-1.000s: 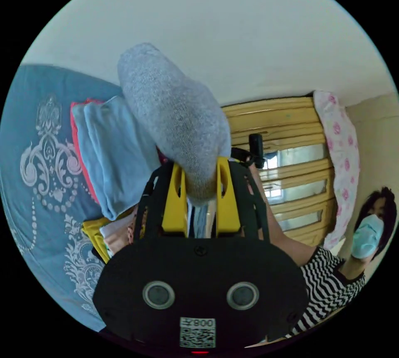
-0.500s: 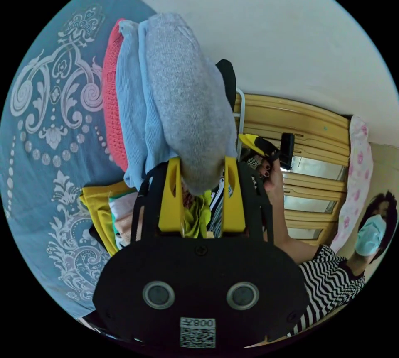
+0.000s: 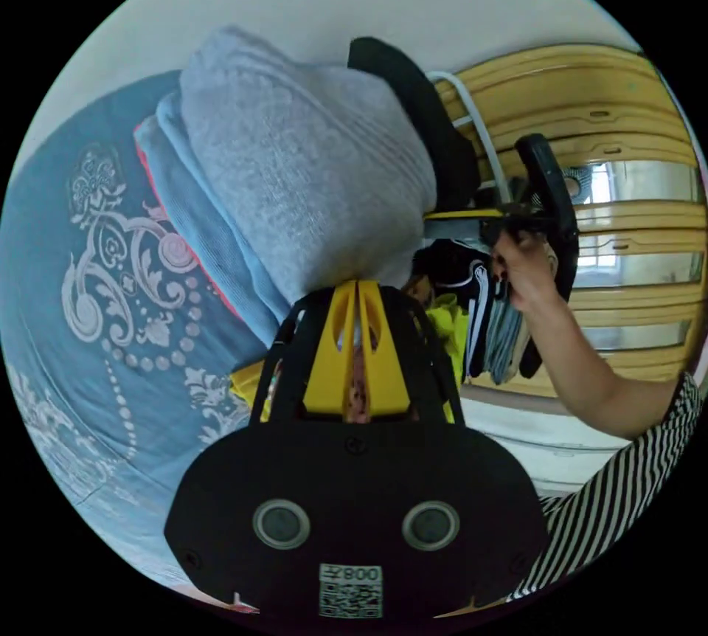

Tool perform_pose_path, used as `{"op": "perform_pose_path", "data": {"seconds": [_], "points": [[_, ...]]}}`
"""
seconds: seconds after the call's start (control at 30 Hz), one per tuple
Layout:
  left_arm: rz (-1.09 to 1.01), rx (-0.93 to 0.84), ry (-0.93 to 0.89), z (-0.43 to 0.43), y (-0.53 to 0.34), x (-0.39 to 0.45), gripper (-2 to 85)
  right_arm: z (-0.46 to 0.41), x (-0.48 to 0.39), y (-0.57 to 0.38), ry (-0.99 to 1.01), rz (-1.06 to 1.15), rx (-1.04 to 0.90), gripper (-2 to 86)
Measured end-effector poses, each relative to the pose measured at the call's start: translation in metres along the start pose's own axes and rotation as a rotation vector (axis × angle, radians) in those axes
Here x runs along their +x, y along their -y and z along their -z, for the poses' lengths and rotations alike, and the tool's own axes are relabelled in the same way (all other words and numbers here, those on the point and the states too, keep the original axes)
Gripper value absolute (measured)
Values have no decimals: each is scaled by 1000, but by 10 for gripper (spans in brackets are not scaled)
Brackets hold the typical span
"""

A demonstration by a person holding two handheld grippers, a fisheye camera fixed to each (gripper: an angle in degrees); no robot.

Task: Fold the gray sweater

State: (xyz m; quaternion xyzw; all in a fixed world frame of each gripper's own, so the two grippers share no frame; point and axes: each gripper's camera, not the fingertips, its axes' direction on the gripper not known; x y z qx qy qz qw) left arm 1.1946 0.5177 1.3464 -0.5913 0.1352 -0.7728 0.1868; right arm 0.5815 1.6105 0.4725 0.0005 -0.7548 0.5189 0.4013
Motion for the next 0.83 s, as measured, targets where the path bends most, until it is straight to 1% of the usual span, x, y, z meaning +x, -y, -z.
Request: {"op": "perform_pose_path", "data": {"seconds": [0.07,0.13,0.2,0.3,0.37,0.4,0.47,0.53,0.63,0.7,0.73,0.77,0.8,0.83], "points": [[22,15,-41,-7,3,5,5,13,3,-6,16,-13,13,2],[22,41,-19,-6,1,13,4,29,2,-11,61,-12,28,4],[32,77,-36,2,-4,22,3,51,-4,-18,89,-3,72,8],[-23,120,-90,18,-8,35,5,103,-19,-28,102,31,222,27],[-63,131,-112,28,-10,43,5,145,-24,-26,45,25,348,66],[-82,132,-122,33,-12,48,6,154,-23,-23,17,21,373,78],[-99,120,-139,38,-16,54,7,181,-11,-4,-87,-62,417,120],[-96,110,-158,42,-22,58,8,193,1,17,-108,-101,404,140],[-71,97,-200,48,-37,62,8,193,9,49,-132,-135,316,169],[-23,85,-241,51,-49,62,7,185,3,63,-164,-122,256,170],[-8,82,-254,52,-52,61,7,176,-4,71,-215,-106,203,166],[20,75,-278,54,-58,59,7,166,-13,75,-302,-86,164,144],[46,68,-295,57,-63,57,6,163,-17,76,-356,-80,153,132],[57,64,-300,60,-66,56,5,158,-25,77,-477,-82,145,126]]}}
